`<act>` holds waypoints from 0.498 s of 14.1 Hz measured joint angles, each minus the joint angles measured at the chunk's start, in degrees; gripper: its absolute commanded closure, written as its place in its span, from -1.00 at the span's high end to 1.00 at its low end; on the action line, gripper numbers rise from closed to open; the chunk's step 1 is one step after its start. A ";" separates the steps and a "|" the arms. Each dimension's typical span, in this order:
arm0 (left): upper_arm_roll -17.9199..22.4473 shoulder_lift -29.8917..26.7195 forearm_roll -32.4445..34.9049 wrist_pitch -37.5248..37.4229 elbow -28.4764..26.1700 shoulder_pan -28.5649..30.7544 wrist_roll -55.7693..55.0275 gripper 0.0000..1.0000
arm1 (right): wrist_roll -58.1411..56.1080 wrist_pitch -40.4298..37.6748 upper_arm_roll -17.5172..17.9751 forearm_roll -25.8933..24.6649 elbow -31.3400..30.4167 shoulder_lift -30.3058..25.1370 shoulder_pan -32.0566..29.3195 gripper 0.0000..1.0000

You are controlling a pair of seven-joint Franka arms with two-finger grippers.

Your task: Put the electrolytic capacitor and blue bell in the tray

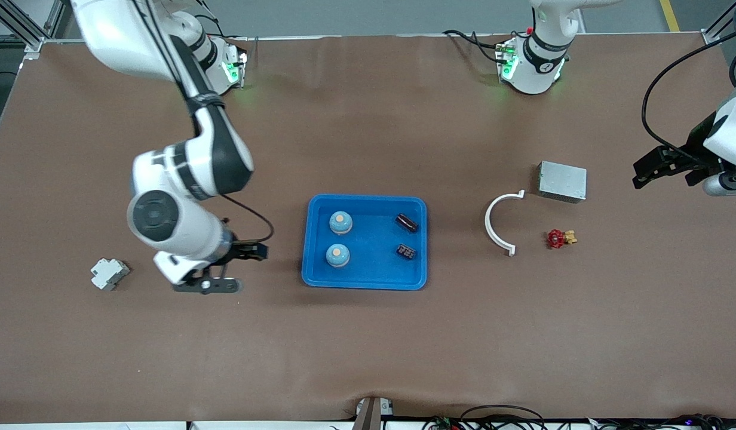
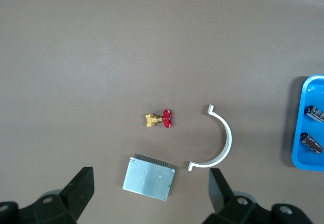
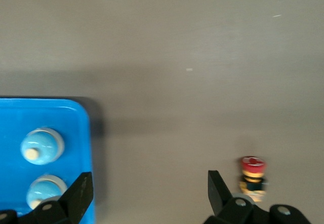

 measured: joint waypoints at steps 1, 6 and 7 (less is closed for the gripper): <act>0.01 0.00 0.00 -0.06 0.00 0.01 0.12 1.00 | -1.34 -1.45 -0.03 0.00 0.00 -0.86 -1.96 1.00; 0.01 0.03 0.00 -0.15 0.04 0.01 0.20 1.00 | -15.65 -7.25 -0.18 -1.02 0.01 -5.68 -9.86 1.00; 0.01 0.03 0.00 -0.16 0.04 0.01 0.20 1.00 | -19.36 -8.08 -0.24 -1.25 0.01 -6.71 -11.78 1.00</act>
